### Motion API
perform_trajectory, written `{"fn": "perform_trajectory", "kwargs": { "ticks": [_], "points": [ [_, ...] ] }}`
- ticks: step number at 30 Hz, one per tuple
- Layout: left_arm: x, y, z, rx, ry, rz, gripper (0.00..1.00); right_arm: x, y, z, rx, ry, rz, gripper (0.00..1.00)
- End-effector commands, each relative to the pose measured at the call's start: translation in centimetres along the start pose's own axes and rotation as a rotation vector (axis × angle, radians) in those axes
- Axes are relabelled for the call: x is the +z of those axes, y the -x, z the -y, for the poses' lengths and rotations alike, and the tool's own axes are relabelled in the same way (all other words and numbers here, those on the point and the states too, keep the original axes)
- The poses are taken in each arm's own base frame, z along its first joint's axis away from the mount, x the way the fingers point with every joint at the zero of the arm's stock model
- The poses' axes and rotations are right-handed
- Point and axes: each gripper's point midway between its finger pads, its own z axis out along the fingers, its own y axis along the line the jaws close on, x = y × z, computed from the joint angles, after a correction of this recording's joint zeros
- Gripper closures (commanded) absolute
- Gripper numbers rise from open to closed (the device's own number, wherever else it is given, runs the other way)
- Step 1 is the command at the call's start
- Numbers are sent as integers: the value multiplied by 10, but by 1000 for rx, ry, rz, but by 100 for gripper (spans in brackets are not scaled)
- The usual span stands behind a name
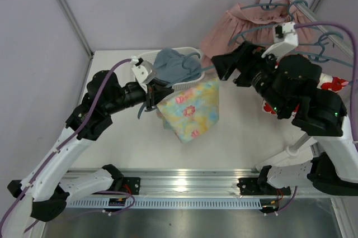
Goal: Place the skirt on the hanger
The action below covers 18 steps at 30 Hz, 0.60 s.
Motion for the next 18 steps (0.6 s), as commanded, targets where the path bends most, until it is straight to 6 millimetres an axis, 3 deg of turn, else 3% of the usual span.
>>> {"fn": "perform_trajectory", "kwargs": {
  "ticks": [1,3,8,12,13,17,18],
  "points": [
    [-6,57,2,110,-23,157,100,-22,51,62,-258,-310,131,14],
    [-1,57,0,112,-22,156,100,-25,70,80,-309,-427,180,13],
    [5,53,-4,117,-18,137,100,-25,95,115,-315,-580,237,12],
    [10,46,-9,123,-6,108,100,-3,96,143,-368,-666,153,12],
    [10,46,-10,124,0,108,100,9,92,148,-384,-677,126,12],
    [9,47,-13,136,12,111,100,20,104,143,-438,-634,146,10],
    [9,46,-14,136,11,109,100,24,105,149,-460,-638,131,9]
  ]
}}
